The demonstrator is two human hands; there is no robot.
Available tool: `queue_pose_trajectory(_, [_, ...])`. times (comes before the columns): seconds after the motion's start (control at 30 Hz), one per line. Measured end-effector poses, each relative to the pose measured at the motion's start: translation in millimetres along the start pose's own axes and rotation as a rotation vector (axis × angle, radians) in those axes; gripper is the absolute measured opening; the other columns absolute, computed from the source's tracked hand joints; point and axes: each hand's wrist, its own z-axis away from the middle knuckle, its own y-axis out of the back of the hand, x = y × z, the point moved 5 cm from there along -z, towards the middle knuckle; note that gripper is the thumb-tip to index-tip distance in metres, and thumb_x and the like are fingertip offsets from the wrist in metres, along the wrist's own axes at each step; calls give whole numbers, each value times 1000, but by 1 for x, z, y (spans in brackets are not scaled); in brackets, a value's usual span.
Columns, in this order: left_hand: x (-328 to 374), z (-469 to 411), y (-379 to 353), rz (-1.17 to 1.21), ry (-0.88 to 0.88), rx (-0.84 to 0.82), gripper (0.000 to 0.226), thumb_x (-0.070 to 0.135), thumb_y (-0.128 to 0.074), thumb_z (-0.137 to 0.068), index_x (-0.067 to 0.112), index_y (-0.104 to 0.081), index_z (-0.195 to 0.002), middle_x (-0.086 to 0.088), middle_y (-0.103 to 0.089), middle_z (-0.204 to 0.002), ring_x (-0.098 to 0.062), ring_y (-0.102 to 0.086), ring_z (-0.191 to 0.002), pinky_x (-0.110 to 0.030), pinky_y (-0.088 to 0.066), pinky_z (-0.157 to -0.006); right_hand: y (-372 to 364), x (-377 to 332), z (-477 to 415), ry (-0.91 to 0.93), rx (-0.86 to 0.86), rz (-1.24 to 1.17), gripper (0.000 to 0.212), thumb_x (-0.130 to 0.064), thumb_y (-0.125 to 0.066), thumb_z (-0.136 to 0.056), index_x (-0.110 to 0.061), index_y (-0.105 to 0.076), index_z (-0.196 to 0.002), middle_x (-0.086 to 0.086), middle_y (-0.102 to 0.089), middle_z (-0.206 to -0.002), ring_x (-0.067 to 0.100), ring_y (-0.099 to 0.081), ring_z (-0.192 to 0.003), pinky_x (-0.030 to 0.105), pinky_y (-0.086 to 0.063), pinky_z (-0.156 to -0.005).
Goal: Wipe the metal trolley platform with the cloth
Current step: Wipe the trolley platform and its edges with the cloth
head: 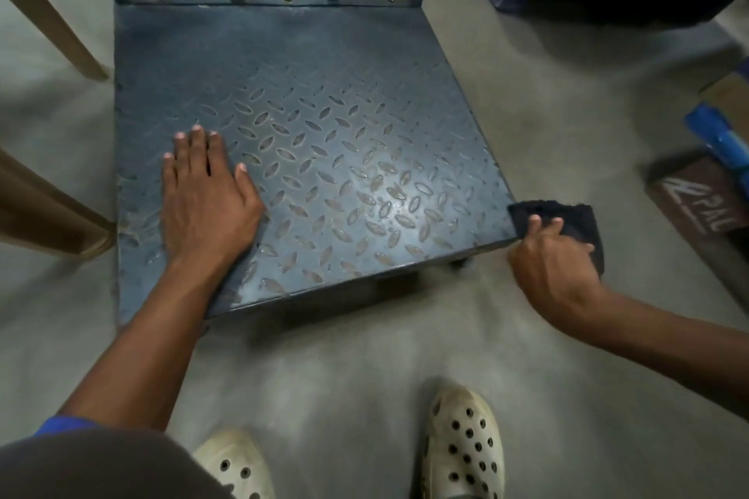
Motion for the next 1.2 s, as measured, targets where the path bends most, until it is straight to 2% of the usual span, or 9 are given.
queue_pose_trajectory(0.23, [0, 2, 2, 20, 0, 0, 67, 44, -23, -111, 6, -19, -165, -15, -13, -174, -29, -7, -162, -46, -4, -132, 117, -47, 3, 273, 387, -48, 63, -2, -28, -103, 7, -3, -161, 36, -5, -166, 60, -22, -148, 58, -40, -114])
queue_pose_trajectory(0.3, [-2, 2, 3, 26, -5, -2, 67, 45, -22, -111, 7, -19, -165, -14, -13, -174, -29, -6, -162, -46, -3, -132, 130, -73, 8, 473, 541, -93, 66, -7, -35, -103, 3, -9, -162, 32, -6, -167, 55, -12, -153, 62, -23, -124])
queue_pose_trajectory(0.43, [-4, 3, 4, 38, -14, 3, 66, 44, -24, -111, 6, -21, -165, -15, -14, -174, -29, -7, -162, -46, -4, -132, 91, -88, 9, 806, 645, 18, 61, -8, -44, -98, -2, -34, -159, 22, -30, -166, 51, -18, -153, 63, -25, -123])
queue_pose_trajectory(0.5, [-4, 2, 4, 35, -11, 9, 66, 44, -24, -111, 6, -22, -165, -15, -15, -174, -29, -8, -162, -46, -5, -132, 76, -78, -2, 745, 552, 66, 56, -6, -44, -96, 0, -46, -152, 23, -42, -159, 58, -28, -147, 68, -38, -114])
queue_pose_trajectory(0.6, [-4, 2, 3, 25, -4, 11, 65, 44, -24, -111, 7, -21, -165, -15, -15, -174, -29, -8, -162, -45, -5, -132, 87, -52, -28, 302, 158, 162, 44, -10, -47, -102, -2, -54, -145, 27, -49, -148, 61, -45, -133, 64, -57, -91])
queue_pose_trajectory(0.7, [-4, 3, 4, 33, -6, 9, 65, 45, -24, -111, 8, -22, -165, -14, -16, -174, -28, -8, -162, -46, -5, -132, 129, -42, -39, 93, 183, 169, 41, -8, -42, -107, 9, -47, -144, 32, -49, -145, 60, -54, -124, 61, -61, -84])
queue_pose_trajectory(0.87, [-4, 3, 6, 56, -7, 15, 65, 44, -28, -111, 7, -25, -164, -14, -19, -173, -28, -10, -162, -47, -8, -132, 180, -84, -44, 401, 433, -305, 61, -3, -38, -105, 1, -16, -162, 25, -15, -169, 55, -19, -152, 65, -30, -120])
queue_pose_trajectory(1.03, [-5, 2, 8, 70, -4, 12, 63, 42, -32, -110, 8, -27, -163, -13, -19, -173, -27, -10, -162, -45, -6, -132, 176, -134, -20, 1020, 232, -445, 78, 4, -47, -79, -14, -48, -155, 7, -47, -159, 27, -51, -142, 44, -45, -116])
queue_pose_trajectory(1.2, [-5, 1, 5, 45, -2, 12, 64, 42, -29, -110, 8, -25, -164, -13, -18, -174, -27, -9, -162, -44, -5, -132, 189, -112, -70, 697, 559, -739, 72, 10, -54, -76, -10, -59, -145, 12, -57, -149, 33, -60, -132, 46, -51, -108])
